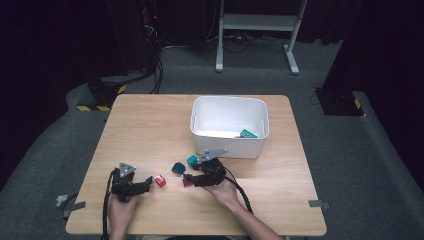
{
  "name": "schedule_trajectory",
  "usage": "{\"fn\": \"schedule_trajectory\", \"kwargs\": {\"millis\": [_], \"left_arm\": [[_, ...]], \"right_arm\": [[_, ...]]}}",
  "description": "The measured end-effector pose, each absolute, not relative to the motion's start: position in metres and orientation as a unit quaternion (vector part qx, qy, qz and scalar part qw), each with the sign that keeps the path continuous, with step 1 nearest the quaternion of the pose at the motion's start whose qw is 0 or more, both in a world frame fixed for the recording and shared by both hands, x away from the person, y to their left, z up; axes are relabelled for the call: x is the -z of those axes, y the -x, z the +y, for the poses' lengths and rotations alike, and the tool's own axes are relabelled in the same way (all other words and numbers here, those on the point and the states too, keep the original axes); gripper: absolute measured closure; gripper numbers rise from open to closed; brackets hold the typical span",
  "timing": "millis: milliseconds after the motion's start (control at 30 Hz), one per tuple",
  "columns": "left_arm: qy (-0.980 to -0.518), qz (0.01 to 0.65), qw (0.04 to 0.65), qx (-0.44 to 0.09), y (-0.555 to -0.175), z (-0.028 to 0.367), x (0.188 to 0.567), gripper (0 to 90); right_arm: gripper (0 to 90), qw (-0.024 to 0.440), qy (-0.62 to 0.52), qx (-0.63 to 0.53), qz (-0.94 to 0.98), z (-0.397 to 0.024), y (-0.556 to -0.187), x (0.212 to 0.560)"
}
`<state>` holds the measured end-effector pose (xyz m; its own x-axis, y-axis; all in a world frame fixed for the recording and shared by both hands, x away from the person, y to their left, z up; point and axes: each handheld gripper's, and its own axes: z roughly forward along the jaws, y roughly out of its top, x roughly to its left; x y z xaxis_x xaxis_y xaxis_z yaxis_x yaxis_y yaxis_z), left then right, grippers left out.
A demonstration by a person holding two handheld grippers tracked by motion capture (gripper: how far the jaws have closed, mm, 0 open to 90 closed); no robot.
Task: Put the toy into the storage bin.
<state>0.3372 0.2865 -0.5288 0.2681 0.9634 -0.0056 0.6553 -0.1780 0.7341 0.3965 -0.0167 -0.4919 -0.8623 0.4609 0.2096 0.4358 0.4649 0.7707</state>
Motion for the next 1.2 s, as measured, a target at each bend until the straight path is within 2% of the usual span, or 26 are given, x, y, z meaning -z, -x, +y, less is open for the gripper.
{"fn": "schedule_trajectory", "kwargs": {"millis": [200, 533, 833, 1200], "left_arm": [[-0.729, 0.555, 0.321, -0.240, -0.337, 0.286, 0.529, 15.5], [-0.729, 0.555, 0.321, -0.240, -0.337, 0.286, 0.529, 15.5], [-0.729, 0.555, 0.321, -0.240, -0.337, 0.287, 0.529, 15.5], [-0.729, 0.555, 0.321, -0.240, -0.337, 0.287, 0.529, 15.5]], "right_arm": [[41.0, 0.013, -0.259, -0.433, 0.863, -0.006, -0.397, 0.505], [40.0, 0.020, -0.259, -0.415, 0.872, 0.003, -0.397, 0.515], [46.8, 0.030, -0.250, -0.408, 0.878, 0.005, -0.396, 0.519], [48.8, 0.039, -0.248, -0.409, 0.877, 0.001, -0.394, 0.518]]}}
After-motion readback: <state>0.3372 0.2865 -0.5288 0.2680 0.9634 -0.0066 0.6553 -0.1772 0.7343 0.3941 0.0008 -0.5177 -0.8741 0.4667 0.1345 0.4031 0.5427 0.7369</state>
